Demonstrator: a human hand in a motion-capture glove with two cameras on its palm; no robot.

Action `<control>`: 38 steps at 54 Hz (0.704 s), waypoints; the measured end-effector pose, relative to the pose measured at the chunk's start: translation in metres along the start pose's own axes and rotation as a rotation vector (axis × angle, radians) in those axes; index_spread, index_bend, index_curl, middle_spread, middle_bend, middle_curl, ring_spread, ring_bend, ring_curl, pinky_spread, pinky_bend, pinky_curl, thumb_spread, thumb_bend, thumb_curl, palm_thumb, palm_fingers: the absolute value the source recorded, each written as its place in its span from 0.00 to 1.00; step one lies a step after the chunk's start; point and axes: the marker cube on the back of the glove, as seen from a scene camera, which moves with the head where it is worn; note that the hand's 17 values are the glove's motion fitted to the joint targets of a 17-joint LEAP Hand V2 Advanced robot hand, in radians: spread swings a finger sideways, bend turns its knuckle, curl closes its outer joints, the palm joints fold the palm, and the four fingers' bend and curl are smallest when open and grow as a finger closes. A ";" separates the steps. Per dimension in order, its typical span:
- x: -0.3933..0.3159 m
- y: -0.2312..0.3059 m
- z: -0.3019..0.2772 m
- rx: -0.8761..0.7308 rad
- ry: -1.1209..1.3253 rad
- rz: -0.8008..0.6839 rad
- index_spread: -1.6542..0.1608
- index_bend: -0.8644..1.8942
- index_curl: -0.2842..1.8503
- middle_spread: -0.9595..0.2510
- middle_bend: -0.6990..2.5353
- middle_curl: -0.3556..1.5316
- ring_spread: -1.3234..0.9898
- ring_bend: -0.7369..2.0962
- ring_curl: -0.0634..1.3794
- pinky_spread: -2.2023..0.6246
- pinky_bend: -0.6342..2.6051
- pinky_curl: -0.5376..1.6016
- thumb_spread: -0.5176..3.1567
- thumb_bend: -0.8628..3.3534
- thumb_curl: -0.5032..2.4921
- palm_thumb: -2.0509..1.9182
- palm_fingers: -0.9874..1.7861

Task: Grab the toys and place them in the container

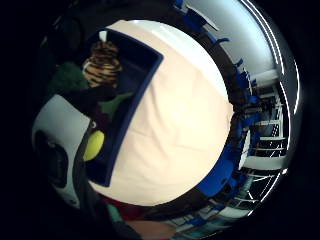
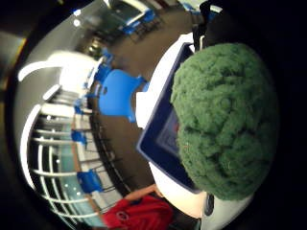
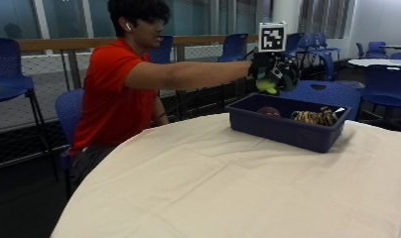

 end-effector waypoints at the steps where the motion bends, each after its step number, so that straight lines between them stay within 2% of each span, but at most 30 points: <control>1: -0.002 -0.001 0.002 -0.007 0.014 0.008 0.66 0.39 0.30 0.44 0.30 0.41 0.36 0.55 0.34 0.63 0.53 0.43 0.45 0.28 0.46 0.69 0.63; 5: -0.008 -0.001 0.012 -0.079 0.100 0.041 0.66 0.39 0.31 0.44 0.29 0.41 0.35 0.55 0.34 0.63 0.53 0.43 0.45 0.28 0.47 0.69 0.63; 7: -0.013 0.003 0.016 -0.151 0.097 -0.006 0.66 0.37 0.31 0.47 0.27 0.40 0.37 0.53 0.34 0.64 0.54 0.44 0.46 0.27 0.46 0.68 0.55; 9: -0.015 0.008 0.019 -0.204 0.077 -0.036 0.69 0.31 0.29 0.59 0.23 0.38 0.44 0.47 0.34 0.68 0.61 0.49 0.48 0.25 0.44 0.64 0.30; 12: -0.014 0.015 0.021 -0.225 -0.004 -0.078 0.71 0.31 0.27 0.68 0.22 0.36 0.49 0.39 0.29 0.72 0.67 0.49 0.48 0.22 0.40 0.59 0.20; 15: -0.004 0.024 0.024 -0.206 -0.097 -0.113 0.73 0.31 0.24 0.74 0.22 0.34 0.53 0.34 0.25 0.75 0.69 0.48 0.47 0.20 0.38 0.55 0.19; 20: 0.023 0.038 0.031 -0.182 -0.119 -0.086 0.74 0.33 0.23 0.78 0.23 0.32 0.57 0.32 0.21 0.78 0.68 0.48 0.47 0.19 0.35 0.52 0.21; 38: 0.116 0.129 0.065 -0.215 -0.205 0.098 0.74 0.35 0.22 0.80 0.24 0.28 0.61 0.31 0.20 0.82 0.65 0.44 0.46 0.19 0.29 0.50 0.24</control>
